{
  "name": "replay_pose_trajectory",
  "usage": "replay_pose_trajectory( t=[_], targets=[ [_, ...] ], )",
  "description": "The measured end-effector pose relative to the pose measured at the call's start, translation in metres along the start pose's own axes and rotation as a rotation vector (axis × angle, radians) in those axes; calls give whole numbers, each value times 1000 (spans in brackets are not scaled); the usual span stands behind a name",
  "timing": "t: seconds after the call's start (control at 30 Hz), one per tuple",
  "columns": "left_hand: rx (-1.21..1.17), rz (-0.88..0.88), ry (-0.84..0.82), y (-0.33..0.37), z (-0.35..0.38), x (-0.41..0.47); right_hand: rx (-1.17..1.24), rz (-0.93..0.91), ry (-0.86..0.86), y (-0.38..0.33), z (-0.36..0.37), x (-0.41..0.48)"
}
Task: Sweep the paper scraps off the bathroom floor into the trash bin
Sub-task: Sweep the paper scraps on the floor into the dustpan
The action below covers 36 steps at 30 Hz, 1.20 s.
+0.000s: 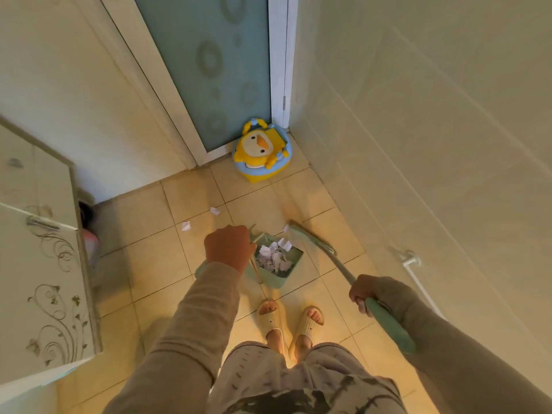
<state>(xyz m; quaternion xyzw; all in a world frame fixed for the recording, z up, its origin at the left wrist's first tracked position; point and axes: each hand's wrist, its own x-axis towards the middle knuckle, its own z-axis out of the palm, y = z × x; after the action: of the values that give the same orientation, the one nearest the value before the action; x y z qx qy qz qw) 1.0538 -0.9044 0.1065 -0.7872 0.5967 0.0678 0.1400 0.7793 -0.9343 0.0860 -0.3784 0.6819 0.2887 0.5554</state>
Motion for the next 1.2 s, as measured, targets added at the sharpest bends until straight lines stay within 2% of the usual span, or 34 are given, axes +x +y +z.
replay_pose_trajectory(
  t=[0.07, 0.17, 0.47, 0.7, 0.93, 1.1, 1.2],
  targets=[
    [-15, 11, -1, 0, -1, 4, -49, 5, -38, 12, 2, -4],
    [-14, 34, -3, 0, 0, 8, 4, 37, -111, 22, -12, -11],
    [-61, 12, 31, -17, -5, 9, -18, -19, -46, 10, -44, -27],
    [-128, -108, 68, -64, 8, -22, -53, -99, -16, -39, -40, -29],
    [-192, -236, 58, -97, 9, -34, -76, -289, 112, -93, -23, -27],
    [-204, -307, 57, -117, -1, -27, -103, -189, 45, -134, -19, -18],
    [-230, -355, 60, -126, -3, -24, -130, -192, 18, -160, -23, -11]
  ],
)
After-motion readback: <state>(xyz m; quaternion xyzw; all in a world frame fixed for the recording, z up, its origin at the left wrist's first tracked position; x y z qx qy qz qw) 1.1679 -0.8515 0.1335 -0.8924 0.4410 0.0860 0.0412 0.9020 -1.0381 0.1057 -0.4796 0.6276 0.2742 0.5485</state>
